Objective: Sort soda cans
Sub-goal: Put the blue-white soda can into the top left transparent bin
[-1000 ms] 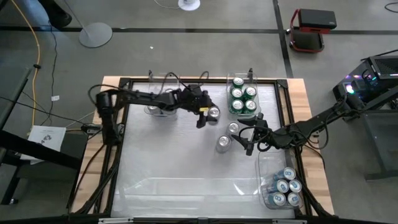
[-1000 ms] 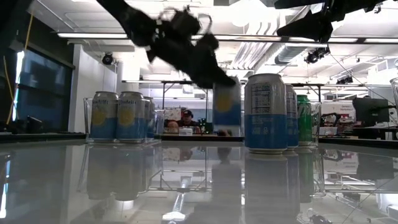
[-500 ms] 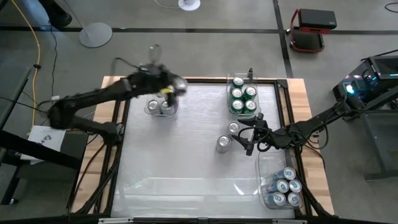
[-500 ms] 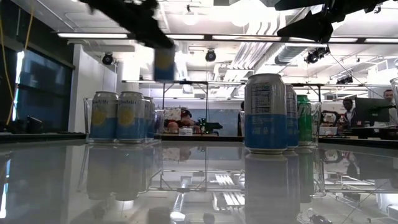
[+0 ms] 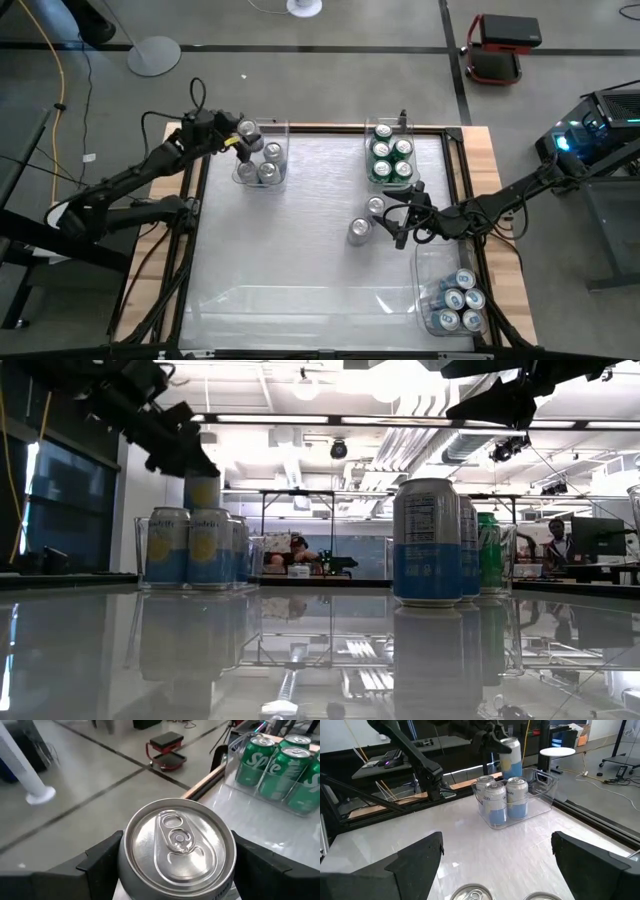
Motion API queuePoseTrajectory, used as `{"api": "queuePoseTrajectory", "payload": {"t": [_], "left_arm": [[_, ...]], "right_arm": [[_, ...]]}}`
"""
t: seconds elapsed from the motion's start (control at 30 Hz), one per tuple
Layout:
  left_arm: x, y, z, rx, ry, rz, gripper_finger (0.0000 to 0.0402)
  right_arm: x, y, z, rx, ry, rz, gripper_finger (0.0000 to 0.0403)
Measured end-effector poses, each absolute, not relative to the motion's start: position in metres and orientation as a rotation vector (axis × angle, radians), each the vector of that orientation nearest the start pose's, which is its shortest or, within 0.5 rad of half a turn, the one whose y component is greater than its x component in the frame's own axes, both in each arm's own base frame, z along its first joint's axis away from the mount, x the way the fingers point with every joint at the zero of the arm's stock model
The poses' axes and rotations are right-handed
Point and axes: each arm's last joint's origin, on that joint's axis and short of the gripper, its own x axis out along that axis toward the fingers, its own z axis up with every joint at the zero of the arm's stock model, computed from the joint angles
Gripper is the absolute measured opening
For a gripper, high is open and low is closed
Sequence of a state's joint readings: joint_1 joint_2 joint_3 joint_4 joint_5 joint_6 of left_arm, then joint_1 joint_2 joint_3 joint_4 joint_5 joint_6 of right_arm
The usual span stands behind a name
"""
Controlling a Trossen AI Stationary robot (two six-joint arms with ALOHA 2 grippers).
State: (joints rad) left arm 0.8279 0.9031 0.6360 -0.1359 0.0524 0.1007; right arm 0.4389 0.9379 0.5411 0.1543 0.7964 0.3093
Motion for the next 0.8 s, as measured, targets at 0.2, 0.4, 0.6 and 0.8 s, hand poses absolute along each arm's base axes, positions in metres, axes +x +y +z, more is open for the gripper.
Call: {"api": "queuePoseTrajectory", "payload": {"t": [0.2, 0.4, 0.6, 0.8], "left_arm": [[0.131, 0.152, 0.243, -0.157, 0.468, 0.749, 0.0298], [0.128, 0.153, 0.226, -0.214, 0.488, 0.746, 0.0298], [0.128, 0.158, 0.216, -0.274, 0.529, 0.739, 0.0298], [0.132, 0.163, 0.201, -0.335, 0.602, 0.737, 0.0300]], "right_arm": [[0.188, 0.065, 0.256, 0.163, 0.141, -0.384, 0.0362], [0.188, 0.065, 0.256, 0.160, 0.139, -0.398, 0.0362], [0.188, 0.065, 0.256, 0.164, 0.138, -0.398, 0.0362], [0.188, 0.065, 0.256, 0.166, 0.137, -0.399, 0.0362]]}}
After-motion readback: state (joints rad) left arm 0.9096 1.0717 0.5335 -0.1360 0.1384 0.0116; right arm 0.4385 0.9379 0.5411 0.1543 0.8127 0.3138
